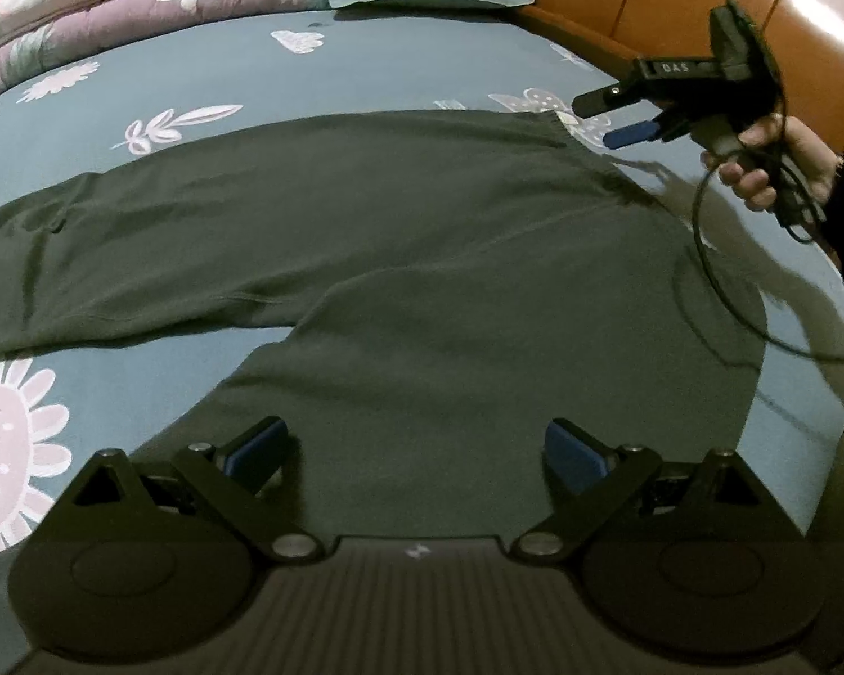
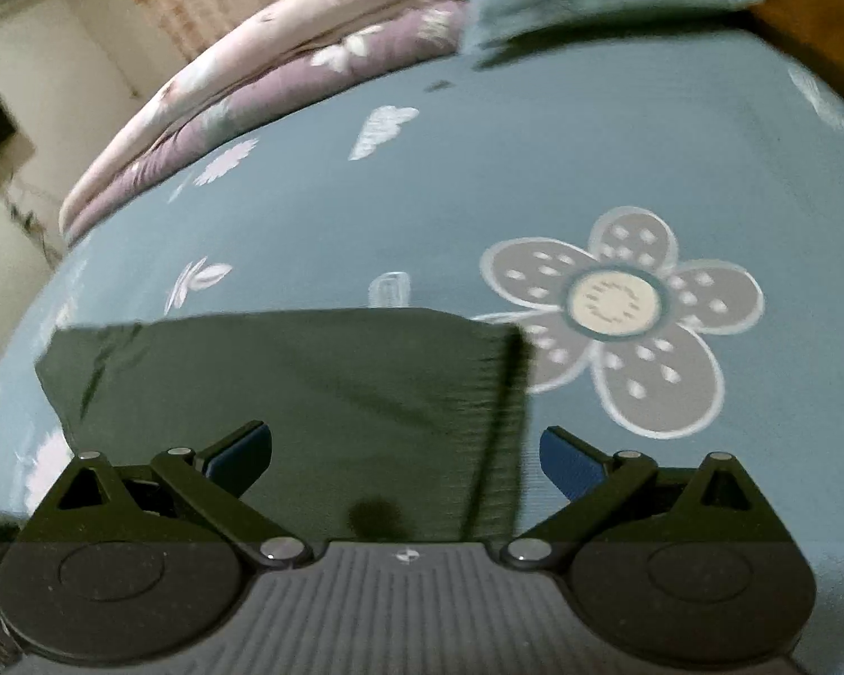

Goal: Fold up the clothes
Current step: 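Lower the open right gripper to the waistband edge of the trousers, then close the right gripper on the trouser waistband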

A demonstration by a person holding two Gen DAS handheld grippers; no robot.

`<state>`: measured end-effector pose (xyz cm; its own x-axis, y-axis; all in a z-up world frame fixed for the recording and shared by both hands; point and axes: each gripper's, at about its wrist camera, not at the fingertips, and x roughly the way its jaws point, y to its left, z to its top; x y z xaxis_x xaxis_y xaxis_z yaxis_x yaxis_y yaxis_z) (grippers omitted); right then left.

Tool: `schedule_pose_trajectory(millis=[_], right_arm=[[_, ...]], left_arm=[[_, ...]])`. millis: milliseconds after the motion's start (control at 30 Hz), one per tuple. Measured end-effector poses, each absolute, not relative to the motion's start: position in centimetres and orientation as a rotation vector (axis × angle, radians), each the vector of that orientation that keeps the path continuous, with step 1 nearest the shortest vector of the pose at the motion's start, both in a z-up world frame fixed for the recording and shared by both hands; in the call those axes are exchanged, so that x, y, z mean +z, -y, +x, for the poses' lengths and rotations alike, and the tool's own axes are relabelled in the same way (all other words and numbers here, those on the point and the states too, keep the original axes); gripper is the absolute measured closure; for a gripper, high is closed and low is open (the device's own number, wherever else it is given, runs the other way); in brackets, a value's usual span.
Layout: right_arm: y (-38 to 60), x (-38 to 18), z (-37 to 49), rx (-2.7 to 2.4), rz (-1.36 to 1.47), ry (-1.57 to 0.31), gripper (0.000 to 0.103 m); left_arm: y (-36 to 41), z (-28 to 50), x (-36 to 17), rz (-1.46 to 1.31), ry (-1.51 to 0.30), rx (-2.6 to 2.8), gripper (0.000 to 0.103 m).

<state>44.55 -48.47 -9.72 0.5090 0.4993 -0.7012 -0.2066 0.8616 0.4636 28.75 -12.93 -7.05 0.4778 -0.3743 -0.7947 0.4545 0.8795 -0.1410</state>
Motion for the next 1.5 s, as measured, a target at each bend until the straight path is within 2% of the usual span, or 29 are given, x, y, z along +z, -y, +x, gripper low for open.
schedule_pose_trajectory(millis=[133, 300, 500, 800, 967, 1167, 1300, 1333, 1367, 1400, 1467, 1500], right_arm=[[51.0, -12.2, 46.9, 0.549, 0.584, -1.012, 0.0], [51.5, -13.4, 49.8, 0.622, 0.694, -0.987, 0.0], [50.7, -13.8, 52.5, 0.645, 0.726, -0.978, 0.0], [51.0, -13.7, 49.4, 0.738, 0.729, -1.051, 0.0], [48.8, -14.3, 52.3, 0.778, 0.784, -1.033, 0.0], [49.5, -14.5, 50.6, 0.862, 0.741, -0.995, 0.002], [49.7, -14.6, 51.0, 0.843, 0.695, -1.012, 0.015], [49.9, -14.8, 51.3, 0.833, 0.702, -1.024, 0.025], [50.4, -15.1, 51.5, 0.816, 0.714, -1.037, 0.04], [51.0, -15.5, 51.7, 0.794, 0.728, -1.052, 0.05], [52.1, -16.8, 52.1, 0.741, 0.788, -1.08, 0.098], [52.6, -17.5, 52.1, 0.725, 0.825, -1.087, 0.098]], left_arm=[[13.1, 28.7, -7.4, 0.111, -0.962, -0.503, 0.005], [13.1, 28.6, -7.4, 0.112, -0.971, -0.493, 0.005], [13.3, 28.3, -7.2, 0.113, -0.968, -0.503, 0.005], [12.7, 28.8, -7.4, 0.098, -0.966, -0.511, 0.006], [13.0, 28.8, -7.3, 0.096, -0.964, -0.529, 0.005], [12.6, 29.2, -7.7, 0.097, -0.973, -0.534, 0.006], [12.7, 29.5, -7.7, 0.096, -0.974, -0.536, 0.006], [12.7, 29.5, -7.7, 0.094, -0.973, -0.536, 0.006], [12.7, 29.5, -7.7, 0.094, -0.974, -0.537, 0.006], [12.6, 29.4, -7.7, 0.094, -0.974, -0.538, 0.006], [12.6, 29.3, -7.6, 0.098, -0.974, -0.54, 0.005], [12.6, 29.3, -7.7, 0.1, -0.975, -0.539, 0.005]])
